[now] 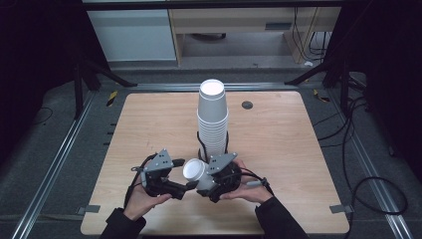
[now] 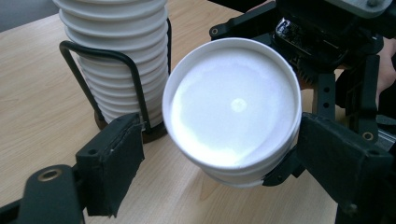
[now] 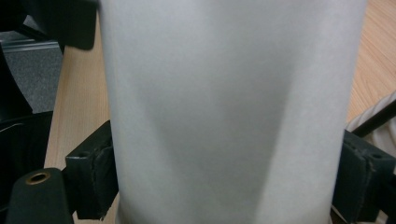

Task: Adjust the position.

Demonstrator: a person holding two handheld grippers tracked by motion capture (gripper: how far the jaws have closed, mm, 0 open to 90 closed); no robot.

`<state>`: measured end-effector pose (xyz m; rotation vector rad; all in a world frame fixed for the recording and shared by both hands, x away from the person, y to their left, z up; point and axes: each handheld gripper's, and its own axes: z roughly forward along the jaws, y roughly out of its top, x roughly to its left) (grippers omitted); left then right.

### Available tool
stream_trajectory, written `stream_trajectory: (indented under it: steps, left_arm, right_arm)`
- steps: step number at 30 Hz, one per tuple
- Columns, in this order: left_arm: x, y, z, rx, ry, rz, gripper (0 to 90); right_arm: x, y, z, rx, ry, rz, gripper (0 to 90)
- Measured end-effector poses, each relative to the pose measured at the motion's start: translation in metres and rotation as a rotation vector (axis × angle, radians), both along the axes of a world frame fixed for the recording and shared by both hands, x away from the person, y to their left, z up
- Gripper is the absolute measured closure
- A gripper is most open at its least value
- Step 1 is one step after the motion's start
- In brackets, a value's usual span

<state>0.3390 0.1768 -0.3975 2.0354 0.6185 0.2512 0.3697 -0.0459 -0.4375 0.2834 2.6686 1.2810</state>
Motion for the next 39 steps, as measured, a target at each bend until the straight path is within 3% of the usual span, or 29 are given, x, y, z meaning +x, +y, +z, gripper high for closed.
stream_trajectory:
  steps: [16, 39]
  left_arm:
    - [0.003, -0.009, -0.008, 0.029, 0.029, -0.029, 15.8]
    - [0.003, -0.009, -0.007, 0.01, 0.033, -0.041, 20.6]
  right_arm:
    - [-0.001, 0.013, 0.0, -0.011, -0.02, 0.028, 12.9]
    - [-0.001, 0.017, -0.002, -0.015, -0.015, 0.031, 11.7]
